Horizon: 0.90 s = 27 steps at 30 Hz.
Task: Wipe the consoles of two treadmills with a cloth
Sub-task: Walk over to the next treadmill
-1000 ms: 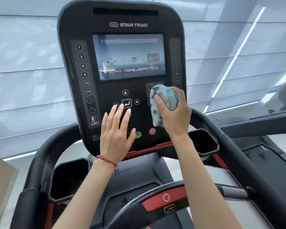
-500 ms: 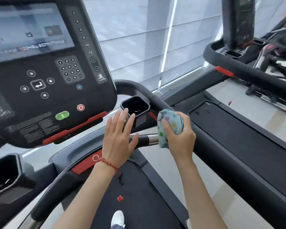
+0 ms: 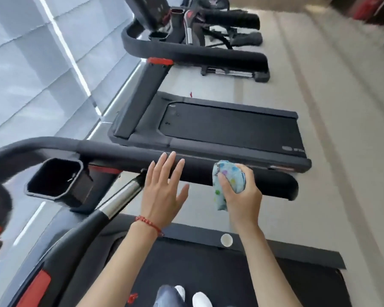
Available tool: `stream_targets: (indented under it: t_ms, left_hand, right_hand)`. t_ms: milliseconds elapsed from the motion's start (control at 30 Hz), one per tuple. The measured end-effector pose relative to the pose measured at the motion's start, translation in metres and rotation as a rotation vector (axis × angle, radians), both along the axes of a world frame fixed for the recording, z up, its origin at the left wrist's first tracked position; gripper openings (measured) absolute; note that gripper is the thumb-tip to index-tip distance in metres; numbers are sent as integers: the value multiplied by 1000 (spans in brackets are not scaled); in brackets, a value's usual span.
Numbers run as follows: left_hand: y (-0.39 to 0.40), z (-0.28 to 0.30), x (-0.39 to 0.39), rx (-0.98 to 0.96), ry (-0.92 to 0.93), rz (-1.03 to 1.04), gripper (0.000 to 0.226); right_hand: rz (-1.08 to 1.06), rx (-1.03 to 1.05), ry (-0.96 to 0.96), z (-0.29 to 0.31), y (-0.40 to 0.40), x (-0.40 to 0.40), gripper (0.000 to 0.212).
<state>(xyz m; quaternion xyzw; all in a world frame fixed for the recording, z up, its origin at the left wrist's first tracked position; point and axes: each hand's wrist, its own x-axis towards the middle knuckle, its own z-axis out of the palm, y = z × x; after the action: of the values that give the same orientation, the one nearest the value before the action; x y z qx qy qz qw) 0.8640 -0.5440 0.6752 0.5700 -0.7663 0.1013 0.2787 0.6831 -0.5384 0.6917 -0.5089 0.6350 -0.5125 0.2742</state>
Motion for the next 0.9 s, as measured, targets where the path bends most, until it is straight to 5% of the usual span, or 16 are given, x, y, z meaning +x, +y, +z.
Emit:
stream_targets:
  t_ms: [400, 900]
  left_hand:
    - [4, -28, -136, 159, -78, -543, 49]
    - [119, -57, -391, 244, -206, -1058, 48]
  right_hand:
    - [-569, 102, -63, -28, 104, -109, 28]
    - [-1160, 143, -187, -57, 295, -296, 34]
